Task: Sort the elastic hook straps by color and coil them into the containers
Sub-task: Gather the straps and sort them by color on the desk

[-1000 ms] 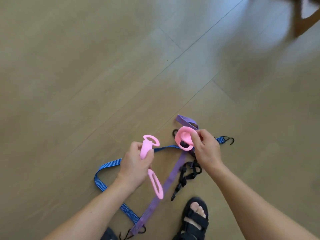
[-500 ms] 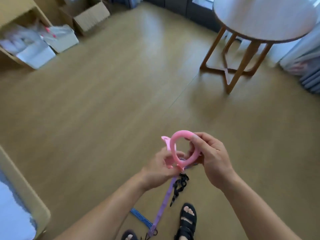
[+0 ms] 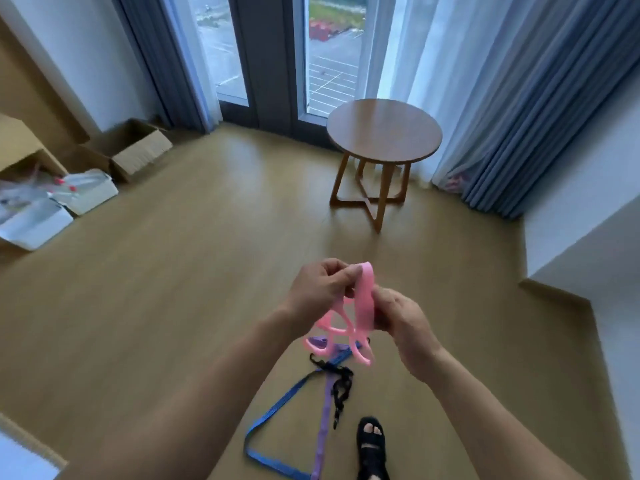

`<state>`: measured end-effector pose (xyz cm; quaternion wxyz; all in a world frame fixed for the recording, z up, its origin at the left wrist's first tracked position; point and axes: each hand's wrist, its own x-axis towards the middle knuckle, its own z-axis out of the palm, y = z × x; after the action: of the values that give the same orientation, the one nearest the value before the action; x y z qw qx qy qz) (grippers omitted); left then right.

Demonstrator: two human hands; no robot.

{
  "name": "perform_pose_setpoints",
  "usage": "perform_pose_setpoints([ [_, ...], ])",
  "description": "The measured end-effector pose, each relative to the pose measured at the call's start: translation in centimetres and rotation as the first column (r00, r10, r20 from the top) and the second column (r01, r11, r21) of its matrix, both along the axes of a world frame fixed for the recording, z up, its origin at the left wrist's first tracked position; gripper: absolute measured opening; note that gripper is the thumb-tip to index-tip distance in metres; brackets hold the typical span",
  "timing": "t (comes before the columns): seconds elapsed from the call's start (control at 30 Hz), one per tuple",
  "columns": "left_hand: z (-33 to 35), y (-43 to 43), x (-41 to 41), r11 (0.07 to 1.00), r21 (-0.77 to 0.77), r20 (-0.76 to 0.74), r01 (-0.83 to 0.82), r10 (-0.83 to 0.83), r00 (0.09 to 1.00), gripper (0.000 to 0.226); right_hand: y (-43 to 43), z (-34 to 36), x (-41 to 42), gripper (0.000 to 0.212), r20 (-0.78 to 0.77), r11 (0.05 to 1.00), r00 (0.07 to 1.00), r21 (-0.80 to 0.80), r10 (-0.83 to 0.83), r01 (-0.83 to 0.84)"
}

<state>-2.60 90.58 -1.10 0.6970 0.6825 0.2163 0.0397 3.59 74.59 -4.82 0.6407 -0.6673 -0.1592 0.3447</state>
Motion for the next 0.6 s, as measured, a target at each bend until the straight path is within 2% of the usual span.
perform_pose_setpoints([
  [0.13, 2.7, -1.3, -2.1, 0.993, -0.010, -0.003, 0.117, -0.117, 0.993, 0.030, -2.6, -0.1, -6.2, 0.026, 0.032, 0.998, 0.997, -0.022, -0.065, 0.065],
  [0.23, 4.3, -2.1, -3.3, 0.989, 0.001, 0.009, 0.147, -0.147, 0.989, 0.027, -4.5, 0.2, -9.1, 0.009, 0.054, 0.985, 0.987, -0.071, -0.151, 0.155],
  [0.33, 5.8, -2.9, -4.2, 0.974, 0.032, -0.003, 0.223, -0.223, 0.975, 0.019, -6.5, 2.1, -11.0, 0.011, 0.068, 0.969, 0.968, -0.020, -0.243, 0.245],
  [0.47, 7.6, -5.9, -4.8, 0.935, 0.082, 0.000, 0.345, -0.346, 0.938, 0.020, -9.2, 6.0, -13.3, 0.030, 0.121, 0.963, 0.955, 0.041, -0.271, 0.268],
  [0.6, 10.0, -10.3, -4.6, 0.886, 0.123, 0.051, 0.447, -0.456, 0.889, 0.019, -13.5, 9.1, -14.7, 0.017, 0.215, 0.897, 0.871, 0.123, -0.441, 0.424],
])
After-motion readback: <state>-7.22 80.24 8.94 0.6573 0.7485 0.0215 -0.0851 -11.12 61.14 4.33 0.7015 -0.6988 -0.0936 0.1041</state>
